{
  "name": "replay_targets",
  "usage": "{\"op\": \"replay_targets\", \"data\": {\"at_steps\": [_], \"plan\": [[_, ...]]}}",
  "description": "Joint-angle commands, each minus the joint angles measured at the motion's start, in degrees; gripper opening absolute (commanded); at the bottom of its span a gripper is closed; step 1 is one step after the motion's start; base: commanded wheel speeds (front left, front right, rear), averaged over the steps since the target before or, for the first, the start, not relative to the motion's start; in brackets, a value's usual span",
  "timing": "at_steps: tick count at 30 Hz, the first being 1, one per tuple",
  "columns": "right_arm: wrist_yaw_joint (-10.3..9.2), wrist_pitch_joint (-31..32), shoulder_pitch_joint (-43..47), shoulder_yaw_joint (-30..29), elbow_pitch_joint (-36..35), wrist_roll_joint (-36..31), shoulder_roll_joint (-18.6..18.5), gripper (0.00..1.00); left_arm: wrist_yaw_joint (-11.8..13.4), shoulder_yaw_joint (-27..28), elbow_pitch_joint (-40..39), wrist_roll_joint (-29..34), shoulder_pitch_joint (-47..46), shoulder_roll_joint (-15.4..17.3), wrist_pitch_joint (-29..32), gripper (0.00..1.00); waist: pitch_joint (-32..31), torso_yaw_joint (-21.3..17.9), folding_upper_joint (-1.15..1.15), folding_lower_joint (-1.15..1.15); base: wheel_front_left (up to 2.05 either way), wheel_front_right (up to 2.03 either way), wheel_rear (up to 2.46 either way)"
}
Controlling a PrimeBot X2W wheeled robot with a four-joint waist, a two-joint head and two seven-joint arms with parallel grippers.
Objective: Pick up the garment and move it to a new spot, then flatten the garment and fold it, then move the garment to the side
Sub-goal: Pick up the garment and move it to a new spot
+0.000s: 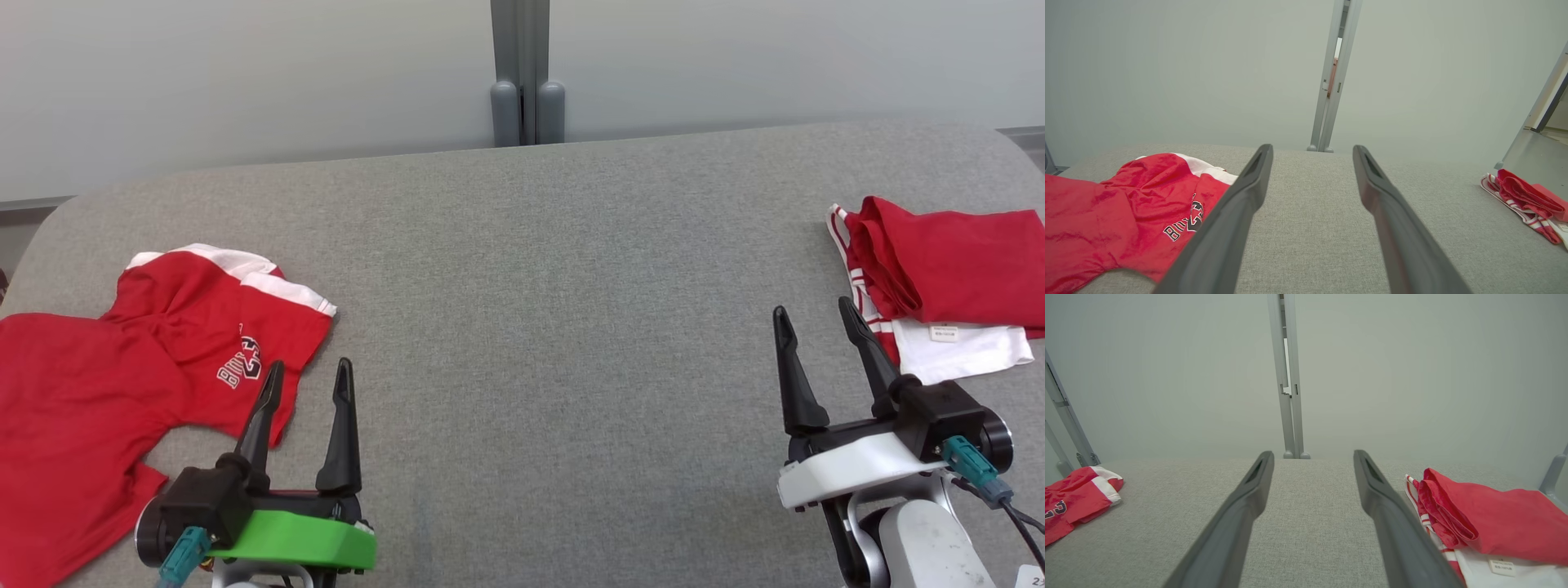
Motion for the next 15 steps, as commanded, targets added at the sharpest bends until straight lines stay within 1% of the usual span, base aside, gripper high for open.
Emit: {"op": "replay_targets", "data": {"at_steps": [1, 8, 10, 15], "plan": [[-0.06, -0.15, -0.01, -0.02, 0.08, 0.29, -0.05, 1.00, 0.08, 0.04, 0.18, -0.15, 0.38, 0.04, -0.01, 1.00, -0.01, 0.05, 0.00, 0.00, 0.00, 0.00, 0.00], [-0.06, -0.15, 0.00, 0.19, 0.28, 0.81, -0.04, 1.00, -0.12, 0.26, 0.34, 0.08, 0.18, 0.04, -0.01, 1.00, 0.27, 0.73, 0.00, 0.00, 0.00, 0.00, 0.00], [-0.06, -0.15, -0.03, 0.68, 0.21, 0.89, -0.04, 1.00, 0.30, 0.62, 0.53, -0.96, 0.03, 0.05, -0.01, 1.00, 0.45, 1.33, 0.00, 0.00, 0.00, 0.00, 0.00], [-0.06, -0.15, 0.13, 1.85, 0.77, 1.22, -0.04, 1.00, 0.30, 0.97, 1.14, -0.64, -0.75, 0.06, -0.01, 1.00, 0.87, 3.90, 0.00, 0.00, 0.00, 0.00, 0.00]]}}
